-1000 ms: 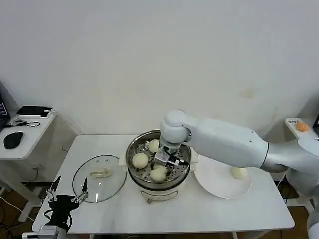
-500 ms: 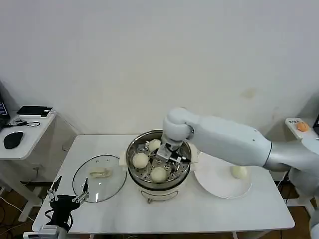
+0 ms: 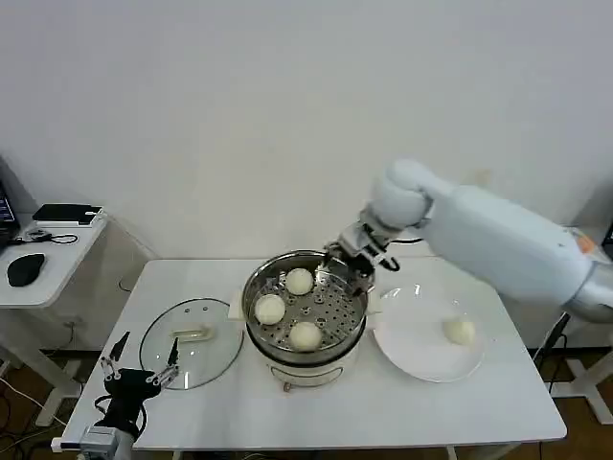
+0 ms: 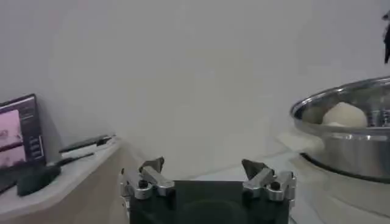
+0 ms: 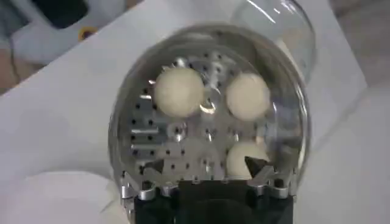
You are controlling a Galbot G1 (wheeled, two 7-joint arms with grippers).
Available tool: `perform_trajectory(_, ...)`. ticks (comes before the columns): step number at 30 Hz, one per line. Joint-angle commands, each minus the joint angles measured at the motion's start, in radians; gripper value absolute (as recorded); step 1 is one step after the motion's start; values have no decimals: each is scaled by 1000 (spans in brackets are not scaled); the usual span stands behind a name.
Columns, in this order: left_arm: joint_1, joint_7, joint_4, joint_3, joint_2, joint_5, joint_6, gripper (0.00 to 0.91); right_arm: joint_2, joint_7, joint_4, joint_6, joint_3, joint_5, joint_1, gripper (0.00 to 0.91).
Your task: Take steamed baozi put them in steamer then cover it.
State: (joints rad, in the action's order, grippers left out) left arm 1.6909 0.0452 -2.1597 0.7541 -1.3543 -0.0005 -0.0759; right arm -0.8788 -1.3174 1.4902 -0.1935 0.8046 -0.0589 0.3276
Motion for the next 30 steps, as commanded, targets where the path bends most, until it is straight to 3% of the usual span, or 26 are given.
perform_trajectory(1,-6,2,5,-6,15,-7,-2,907,211,-33,-44,-190,-66,41,-5,907)
perform_trajectory(8,-26,1,24,-21,13,-30,-6,907,280,-32,-83,-178,-118,-50,-143,907)
perform_trajectory(15,-13,0,24,-23,17,-33,-5,907,218,-19,-190,-123,-243,-234,-361,907)
perform_trajectory(30,-27,2,63,-35,6,-25,-7,907,184,20,-258,-90,-266,-373,-468,907)
